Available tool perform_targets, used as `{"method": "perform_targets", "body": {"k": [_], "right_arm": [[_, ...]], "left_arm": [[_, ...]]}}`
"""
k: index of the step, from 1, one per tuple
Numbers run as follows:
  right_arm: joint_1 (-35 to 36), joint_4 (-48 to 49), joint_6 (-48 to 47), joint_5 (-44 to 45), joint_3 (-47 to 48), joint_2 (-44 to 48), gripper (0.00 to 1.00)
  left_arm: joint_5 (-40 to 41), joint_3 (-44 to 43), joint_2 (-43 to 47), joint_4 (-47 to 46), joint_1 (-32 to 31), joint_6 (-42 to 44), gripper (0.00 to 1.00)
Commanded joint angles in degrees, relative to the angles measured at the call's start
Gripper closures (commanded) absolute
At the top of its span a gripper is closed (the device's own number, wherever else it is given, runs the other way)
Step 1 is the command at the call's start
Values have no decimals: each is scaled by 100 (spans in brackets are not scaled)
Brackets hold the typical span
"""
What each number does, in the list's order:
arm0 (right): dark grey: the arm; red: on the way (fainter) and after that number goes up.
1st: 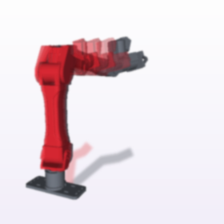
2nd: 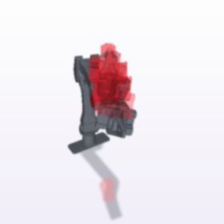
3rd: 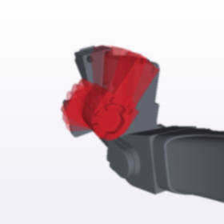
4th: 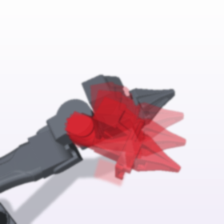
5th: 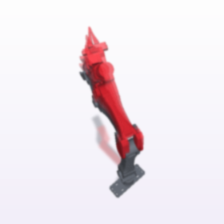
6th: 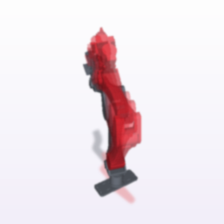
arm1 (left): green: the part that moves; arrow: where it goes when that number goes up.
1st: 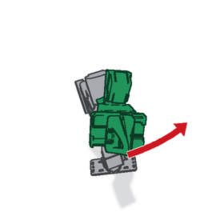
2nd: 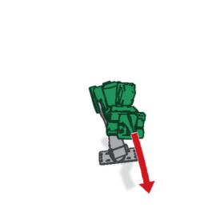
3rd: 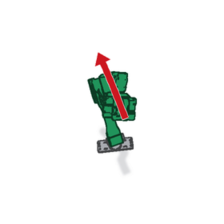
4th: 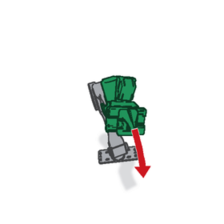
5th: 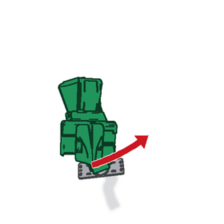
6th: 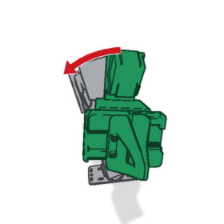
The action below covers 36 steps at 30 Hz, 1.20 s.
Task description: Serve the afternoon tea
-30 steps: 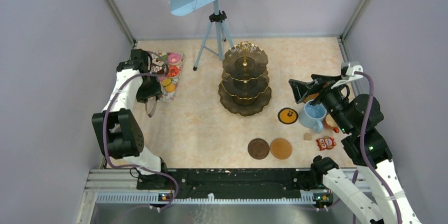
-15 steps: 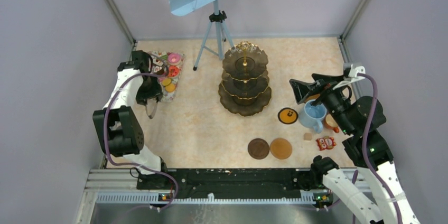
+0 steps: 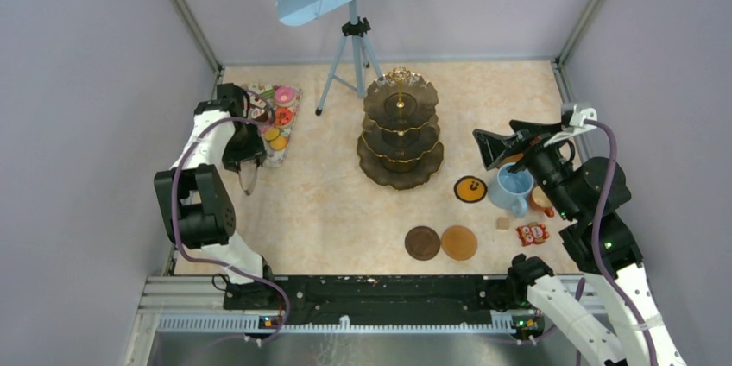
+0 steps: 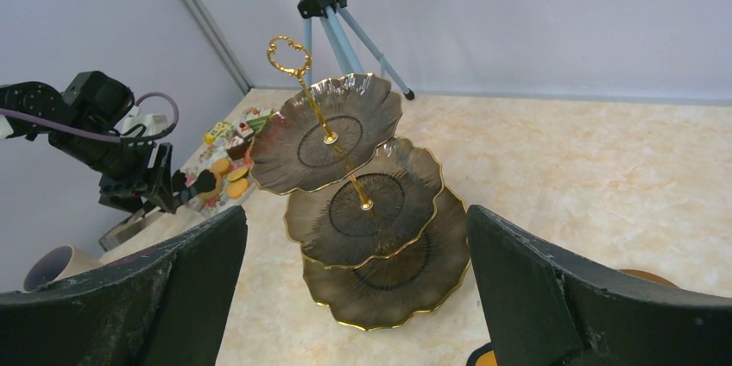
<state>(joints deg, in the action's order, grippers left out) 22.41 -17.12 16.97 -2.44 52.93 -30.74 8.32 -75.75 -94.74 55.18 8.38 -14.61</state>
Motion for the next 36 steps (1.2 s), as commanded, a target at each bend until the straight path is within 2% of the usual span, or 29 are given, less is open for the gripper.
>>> {"method": "perform_targets", "body": {"k": [1, 12, 26, 36], "right_arm": [[76, 230, -30, 23, 27, 33, 5], [74, 236, -30, 31, 29, -2, 5], [70, 292, -12, 25, 10, -57, 5], [76, 333, 21, -16, -26, -106, 5]], "left_arm": [[-49, -250, -155, -207, 41, 68, 33], [-65, -191, -237, -282, 49, 82, 31], [-485, -174, -358, -403, 173, 86, 30], [-319, 327, -132, -667, 173, 47, 31]]}}
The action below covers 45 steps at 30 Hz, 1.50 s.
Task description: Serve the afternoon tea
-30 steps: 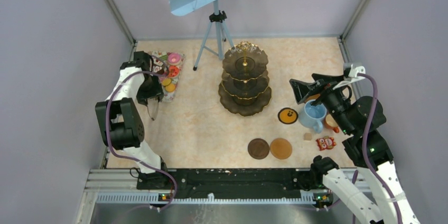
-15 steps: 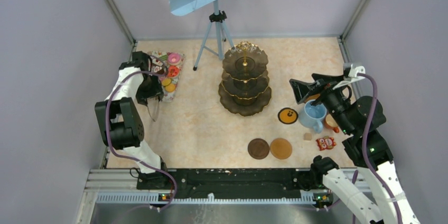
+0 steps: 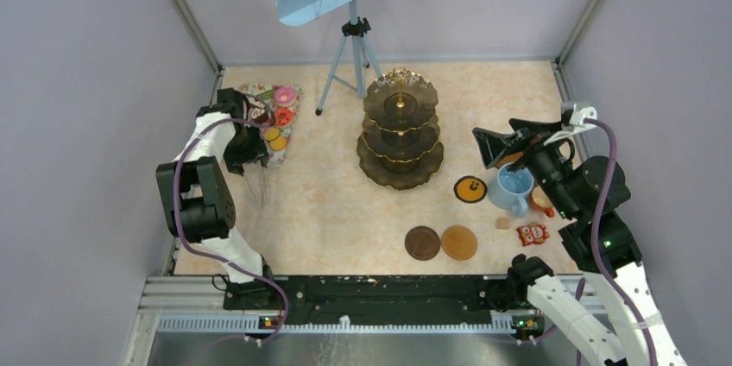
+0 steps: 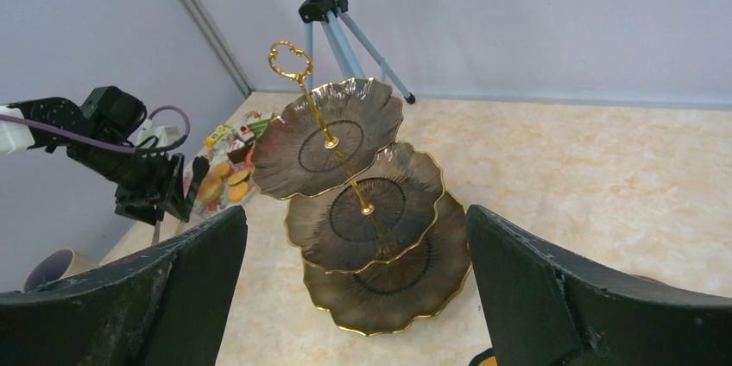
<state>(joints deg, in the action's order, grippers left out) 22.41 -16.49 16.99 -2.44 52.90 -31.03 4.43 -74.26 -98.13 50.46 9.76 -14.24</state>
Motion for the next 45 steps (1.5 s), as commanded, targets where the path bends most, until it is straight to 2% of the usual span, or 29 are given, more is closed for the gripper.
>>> {"method": "perform_targets", "body": {"k": [1, 7, 12, 17, 20, 21, 30, 37, 45], "right_arm": [[77, 281, 25, -28, -26, -79, 5], [72, 344, 99, -81, -102, -97, 5], [73, 386, 142, -118, -144, -101, 5], [71, 369, 136, -117, -165, -97, 5], [74, 386, 141, -121, -198, -85, 5], [71, 399, 153, -125, -212, -73, 5], [75, 478, 225, -207, -320, -56, 5], [71, 494, 242, -207, -372, 3, 5], [71, 595, 314, -234, -464, 35, 5]], "left_arm": [[38, 231, 213, -227, 35, 1, 31], [-150, 650, 318, -646, 28, -99, 28], [32, 1163, 472, -1307, 28, -295, 23], [45, 1675, 865, -1824, 7, -550, 14], [240, 2001, 1236, -1993, -70, -676, 2], [289, 2124, 1420, -2056, -89, -725, 1], [585, 3245, 2330, -2662, -305, -1357, 6], [581, 3307, 2036, -2904, -308, -1213, 7], [689, 3633, 1977, -3533, -336, -1113, 13]]}}
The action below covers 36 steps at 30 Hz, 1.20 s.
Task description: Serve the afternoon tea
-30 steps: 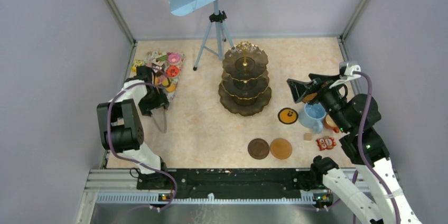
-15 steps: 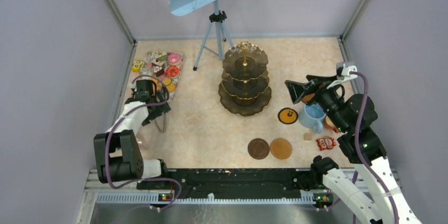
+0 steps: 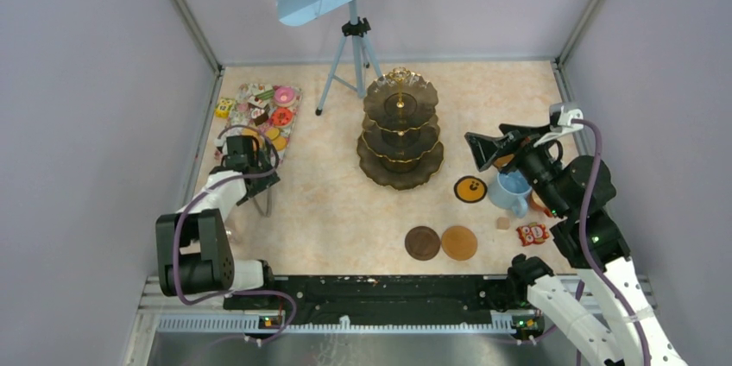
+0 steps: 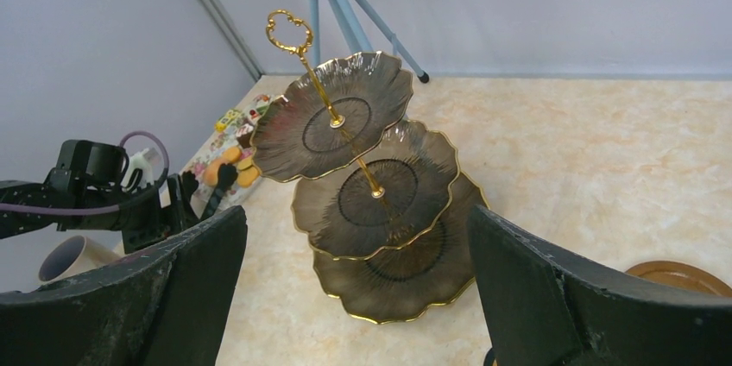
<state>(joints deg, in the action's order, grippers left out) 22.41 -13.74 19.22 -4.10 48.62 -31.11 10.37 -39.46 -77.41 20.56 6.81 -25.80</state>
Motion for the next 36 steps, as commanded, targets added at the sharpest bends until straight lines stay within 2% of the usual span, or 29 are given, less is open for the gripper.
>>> {"method": "perform_targets", "body": {"k": [1, 8, 12, 14, 18, 21, 25, 27, 32, 36], "right_arm": [[72, 329, 96, -74, -43, 37, 5], [71, 351, 79, -43, -79, 24, 5], [72, 396, 84, -12, -113, 11, 5], [73, 412, 85, -14, -132, 15, 5], [75, 441, 97, -21, -151, 16, 5], [75, 414, 81, -8, -151, 14, 5], [79, 428, 86, -3, -160, 26, 5], [78, 429, 84, 0, -160, 35, 5], [72, 405, 66, 18, -134, 59, 5], [78, 408, 81, 14, -142, 70, 5]], "left_arm": [[89, 203, -99, -611, -82, 67, 14], [174, 506, -101, -1030, -308, 63, 17], [323, 480, -85, -1049, -362, 117, 27], [332, 479, -84, -1083, -364, 152, 29], [444, 416, -186, -1008, -364, 110, 23], [459, 351, -285, -977, -365, 104, 23], [501, 285, -383, -991, -364, 136, 28], [553, 288, -340, -962, -364, 137, 34], [639, 147, 100, -592, -391, 172, 39], [501, -312, 232, 204, -393, 303, 42]]}}
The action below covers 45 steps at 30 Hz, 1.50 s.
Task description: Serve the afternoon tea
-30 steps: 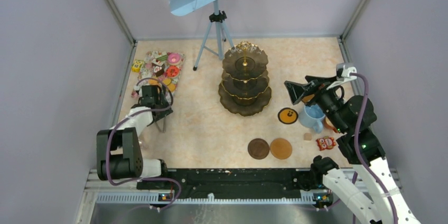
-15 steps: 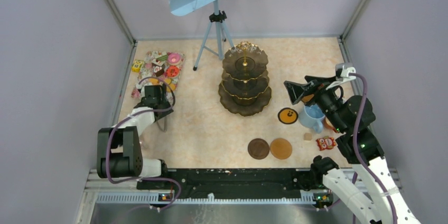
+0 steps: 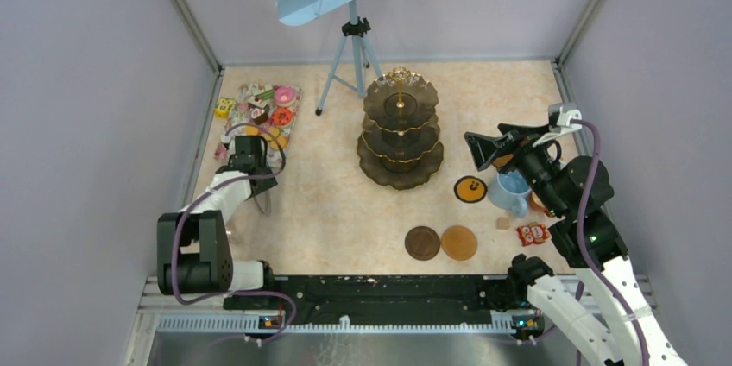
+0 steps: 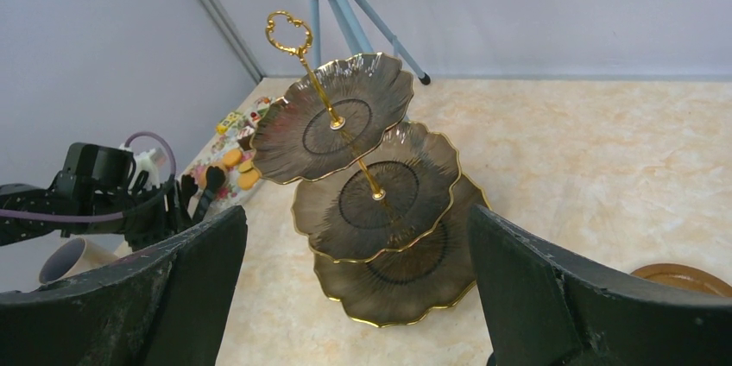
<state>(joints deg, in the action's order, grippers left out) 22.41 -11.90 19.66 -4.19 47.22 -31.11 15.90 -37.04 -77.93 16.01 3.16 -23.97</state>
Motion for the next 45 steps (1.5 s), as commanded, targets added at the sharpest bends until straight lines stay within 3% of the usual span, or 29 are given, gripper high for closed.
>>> {"method": "perform_targets", "body": {"k": [1, 6, 15, 26, 45], "right_arm": [[71, 236, 40, 23, -2, 67, 5], [73, 223, 39, 32, 2, 105, 5], [72, 168, 0, 92, 15, 148, 5], [75, 185, -16, 102, 41, 132, 5], [77, 196, -32, 111, 50, 77, 5]], "left_arm": [[-82, -735, 262, 817, -29, 208, 43], [-248, -1367, 45, 1689, -26, 448, 46], [-91, -2082, -158, 2493, -27, 769, 43], [282, -2571, -655, 2720, -4, 1153, 43], [-26, -2781, -1091, 2788, 149, 1347, 42]]}}
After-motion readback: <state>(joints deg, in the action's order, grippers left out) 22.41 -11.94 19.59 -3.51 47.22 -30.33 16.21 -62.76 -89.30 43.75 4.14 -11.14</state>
